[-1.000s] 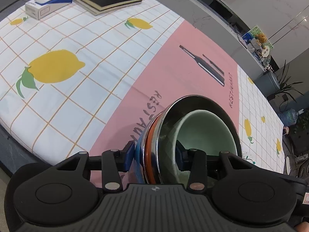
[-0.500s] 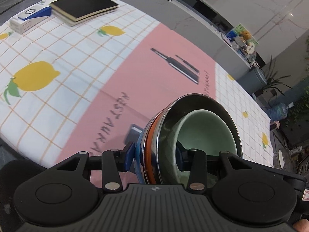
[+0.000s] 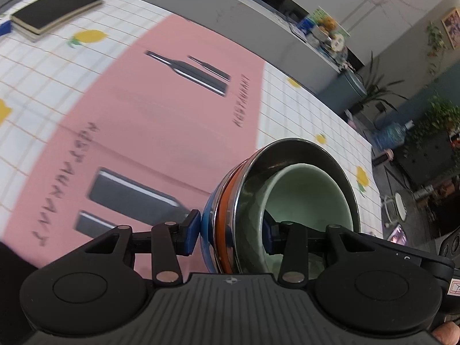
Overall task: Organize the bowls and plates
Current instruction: 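Lift the bowl stack with the right tool and carry it over the white plate, then lower the bowl stack onto the white plate and open the right tool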
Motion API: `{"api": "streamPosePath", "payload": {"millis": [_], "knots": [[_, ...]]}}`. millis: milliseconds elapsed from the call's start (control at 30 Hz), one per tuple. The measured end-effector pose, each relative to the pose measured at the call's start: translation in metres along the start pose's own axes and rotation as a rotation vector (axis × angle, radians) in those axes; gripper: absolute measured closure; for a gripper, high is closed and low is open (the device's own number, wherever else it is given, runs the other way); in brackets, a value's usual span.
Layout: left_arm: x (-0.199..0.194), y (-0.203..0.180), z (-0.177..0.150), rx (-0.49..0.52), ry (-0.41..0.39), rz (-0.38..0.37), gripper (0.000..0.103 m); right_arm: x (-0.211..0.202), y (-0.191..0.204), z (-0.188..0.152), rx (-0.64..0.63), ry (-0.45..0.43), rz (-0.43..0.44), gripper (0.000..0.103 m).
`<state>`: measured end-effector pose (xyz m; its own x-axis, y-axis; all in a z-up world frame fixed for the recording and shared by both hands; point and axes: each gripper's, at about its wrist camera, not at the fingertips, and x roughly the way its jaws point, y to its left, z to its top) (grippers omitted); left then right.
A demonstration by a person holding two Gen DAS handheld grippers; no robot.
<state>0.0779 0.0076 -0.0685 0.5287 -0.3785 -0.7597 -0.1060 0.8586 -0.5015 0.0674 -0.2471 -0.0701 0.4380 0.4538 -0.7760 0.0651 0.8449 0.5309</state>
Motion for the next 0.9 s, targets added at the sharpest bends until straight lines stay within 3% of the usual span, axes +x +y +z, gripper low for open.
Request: {"api": "streamPosePath", "payload": {"millis": [433, 900], "knots": [[0.044, -0.041, -0.01, 0.036, 0.07, 0.016, 0.055, -0.005, -0.059, 0.016, 0.067, 0.028, -0.019, 0.061], [0.055, -0.035, -0.015, 0.003, 0.113, 0.059, 0.055, 0.012, -0.067, 0.016, 0.084, 0.063, -0.028, 0.061]]}}
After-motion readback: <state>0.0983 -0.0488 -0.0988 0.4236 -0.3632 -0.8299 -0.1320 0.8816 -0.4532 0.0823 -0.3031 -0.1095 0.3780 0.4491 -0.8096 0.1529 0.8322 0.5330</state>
